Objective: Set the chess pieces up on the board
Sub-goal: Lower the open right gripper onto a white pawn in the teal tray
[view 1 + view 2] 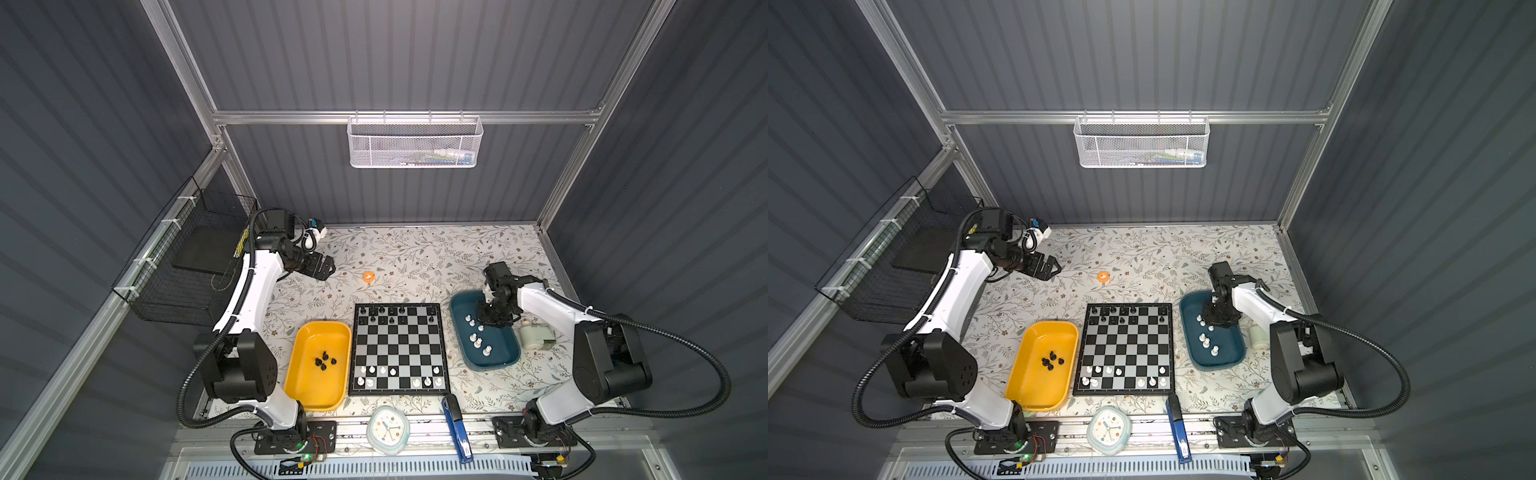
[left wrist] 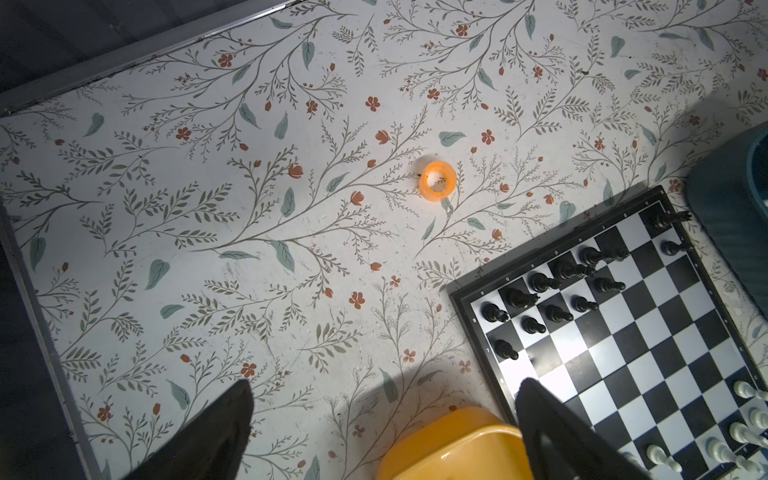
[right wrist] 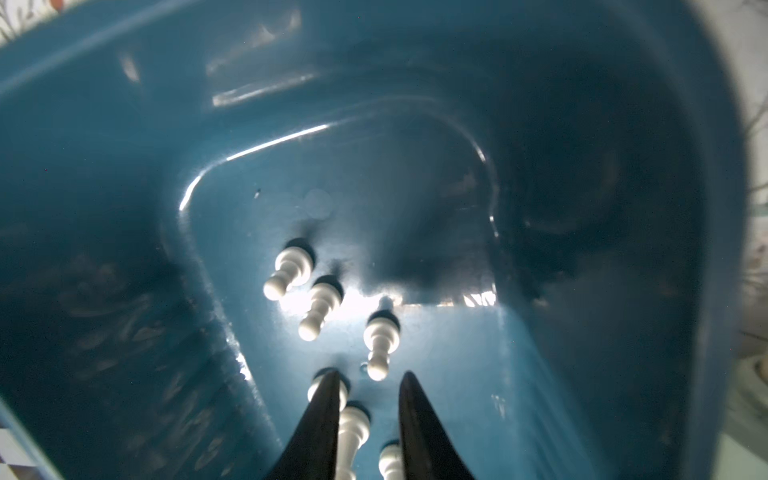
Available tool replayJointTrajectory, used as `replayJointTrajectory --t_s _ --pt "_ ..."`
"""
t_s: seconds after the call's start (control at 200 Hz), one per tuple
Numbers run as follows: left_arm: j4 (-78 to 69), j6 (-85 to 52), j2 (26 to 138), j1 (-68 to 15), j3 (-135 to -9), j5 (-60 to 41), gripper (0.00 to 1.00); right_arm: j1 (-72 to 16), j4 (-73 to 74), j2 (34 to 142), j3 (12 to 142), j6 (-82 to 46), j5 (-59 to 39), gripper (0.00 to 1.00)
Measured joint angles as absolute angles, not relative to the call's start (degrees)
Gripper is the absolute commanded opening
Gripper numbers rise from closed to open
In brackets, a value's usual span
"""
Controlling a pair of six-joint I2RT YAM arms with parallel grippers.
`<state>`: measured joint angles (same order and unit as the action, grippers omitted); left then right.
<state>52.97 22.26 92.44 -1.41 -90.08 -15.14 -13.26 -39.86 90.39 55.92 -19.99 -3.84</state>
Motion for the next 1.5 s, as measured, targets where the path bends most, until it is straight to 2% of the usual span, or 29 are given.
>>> replayJointTrajectory --t_s 0.84,1.501 --pt "53.0 22.3 92.4 -1.4 -90.1 -16.6 0.99 -13.3 -39.7 94.7 56.1 -18.9 -3.2 0.23" --pt "53.0 22.3 92.4 -1.4 -90.1 -16.8 1.00 -13.3 -40.2 94.7 58.0 -18.0 -2.5 0.24"
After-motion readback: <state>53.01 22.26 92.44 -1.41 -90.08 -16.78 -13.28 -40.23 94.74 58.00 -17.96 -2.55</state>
